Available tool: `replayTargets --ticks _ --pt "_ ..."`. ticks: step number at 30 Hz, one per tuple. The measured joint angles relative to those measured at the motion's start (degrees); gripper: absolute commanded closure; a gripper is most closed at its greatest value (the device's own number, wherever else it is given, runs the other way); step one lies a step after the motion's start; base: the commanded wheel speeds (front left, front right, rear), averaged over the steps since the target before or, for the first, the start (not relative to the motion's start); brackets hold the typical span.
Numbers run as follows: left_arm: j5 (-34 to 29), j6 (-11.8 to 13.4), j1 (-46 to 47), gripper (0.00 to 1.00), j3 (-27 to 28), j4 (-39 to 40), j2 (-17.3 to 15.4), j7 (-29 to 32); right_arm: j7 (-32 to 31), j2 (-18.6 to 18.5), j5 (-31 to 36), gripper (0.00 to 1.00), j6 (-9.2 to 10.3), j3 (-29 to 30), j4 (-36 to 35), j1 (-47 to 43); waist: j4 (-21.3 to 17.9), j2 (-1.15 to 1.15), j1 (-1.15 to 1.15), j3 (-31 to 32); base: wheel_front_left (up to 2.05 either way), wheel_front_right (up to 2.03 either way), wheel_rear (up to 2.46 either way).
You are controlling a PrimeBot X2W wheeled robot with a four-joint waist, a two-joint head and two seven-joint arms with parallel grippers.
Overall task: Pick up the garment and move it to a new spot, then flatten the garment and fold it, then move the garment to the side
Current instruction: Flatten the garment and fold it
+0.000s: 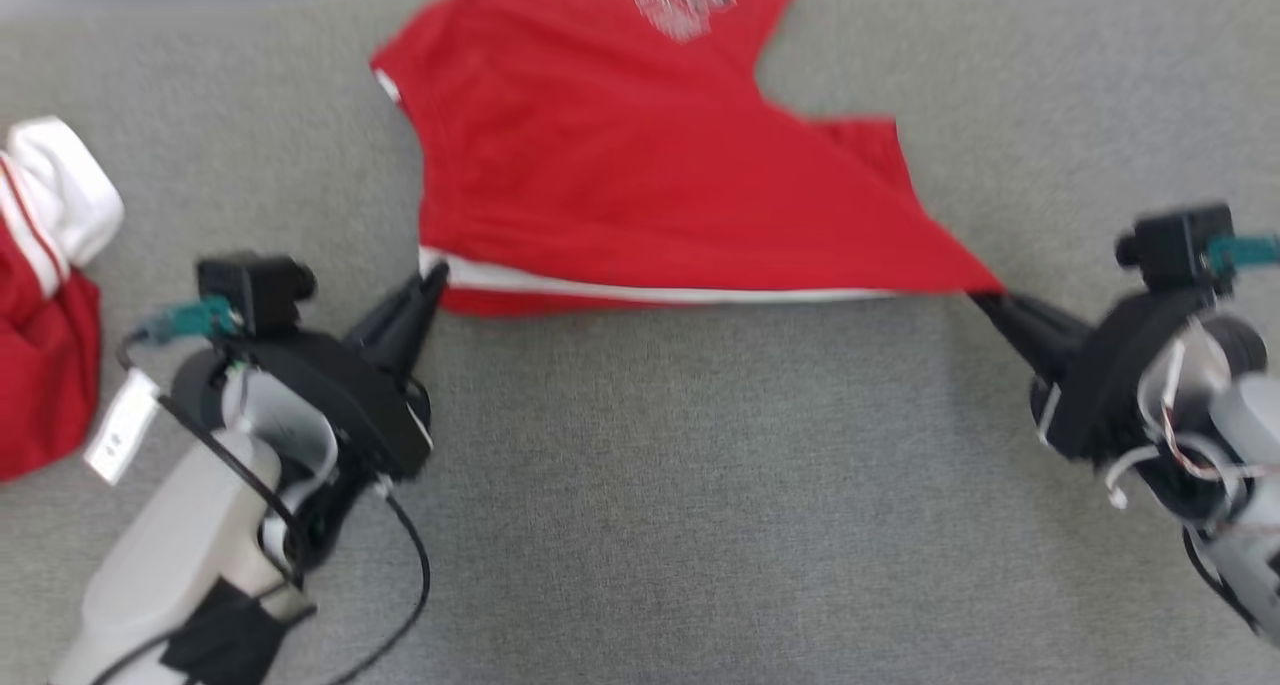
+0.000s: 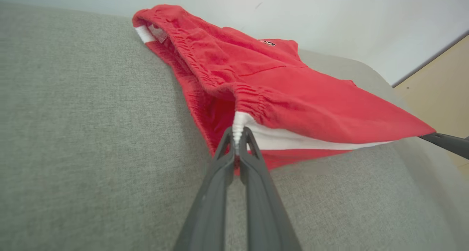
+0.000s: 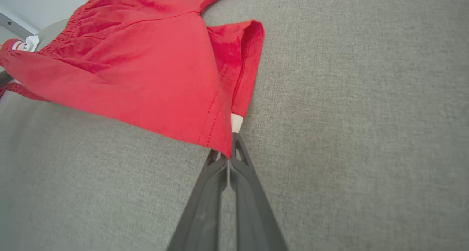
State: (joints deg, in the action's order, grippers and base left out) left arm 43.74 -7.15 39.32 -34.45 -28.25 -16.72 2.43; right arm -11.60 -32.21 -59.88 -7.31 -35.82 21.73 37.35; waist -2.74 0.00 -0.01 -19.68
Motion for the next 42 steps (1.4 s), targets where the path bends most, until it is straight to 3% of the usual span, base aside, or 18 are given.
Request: replayTargets --ticks 20,28,42 --pt "0.0 0.0 -21.7 1.0 -6.5 3.5 -2.2 -2.5 -1.6 -3.6 -7.7 1.0 0.33 -3.8 -7.5 -25.7 1.1 -0.01 -0.01 15.8 0.0 0.0 0.0" --pt "1.0 1.1 -26.9 1.0 -6.5 6.5 -2.9 -2.4 -3.1 -5.1 -8.6 1.0 3.39 -4.3 -11.5 -29.6 1.7 -0.01 0.0 19.0 0.0 0.0 0.0" --pt "0.5 2.8 -27.0 1.0 -7.8 5.5 -1.8 -0.4 -5.3 -5.4 -8.1 1.0 7.9 -5.3 -12.7 -29.9 2.6 0.0 0.02 16.8 0.0 0.0 0.0"
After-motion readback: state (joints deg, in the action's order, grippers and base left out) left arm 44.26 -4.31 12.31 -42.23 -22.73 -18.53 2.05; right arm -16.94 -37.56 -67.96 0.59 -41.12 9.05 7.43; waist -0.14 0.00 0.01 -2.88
